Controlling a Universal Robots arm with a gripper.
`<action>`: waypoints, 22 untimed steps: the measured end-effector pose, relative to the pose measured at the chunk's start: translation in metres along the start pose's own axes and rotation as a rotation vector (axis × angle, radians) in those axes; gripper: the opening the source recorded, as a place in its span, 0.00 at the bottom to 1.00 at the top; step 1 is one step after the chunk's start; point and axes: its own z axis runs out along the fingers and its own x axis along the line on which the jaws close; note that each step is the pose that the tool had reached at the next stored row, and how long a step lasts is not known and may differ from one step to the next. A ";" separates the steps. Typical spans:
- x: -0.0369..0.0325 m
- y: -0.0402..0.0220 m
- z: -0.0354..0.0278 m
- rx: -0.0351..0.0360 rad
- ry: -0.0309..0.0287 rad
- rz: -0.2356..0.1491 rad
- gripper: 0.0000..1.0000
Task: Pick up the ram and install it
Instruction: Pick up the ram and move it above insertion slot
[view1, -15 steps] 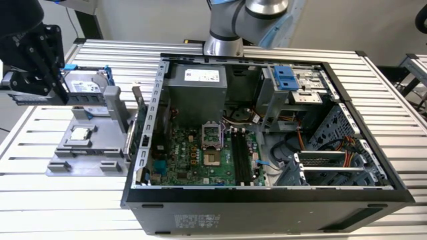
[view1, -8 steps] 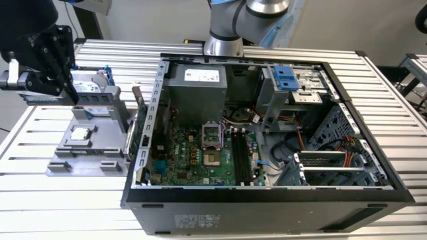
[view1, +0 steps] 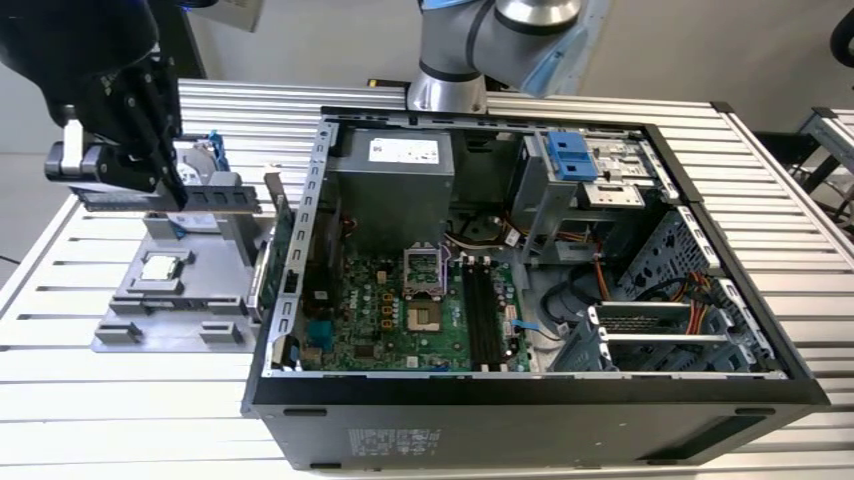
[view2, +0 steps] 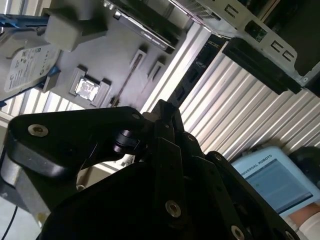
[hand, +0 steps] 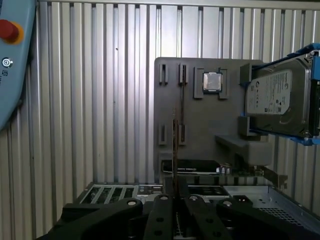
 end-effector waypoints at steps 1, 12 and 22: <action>0.0000 -0.0024 0.0000 -0.0001 0.0000 0.000 0.00; -0.0001 -0.0282 0.0001 0.0000 0.0000 0.000 0.00; -0.0002 -0.0509 0.0001 0.0000 0.0000 0.000 0.00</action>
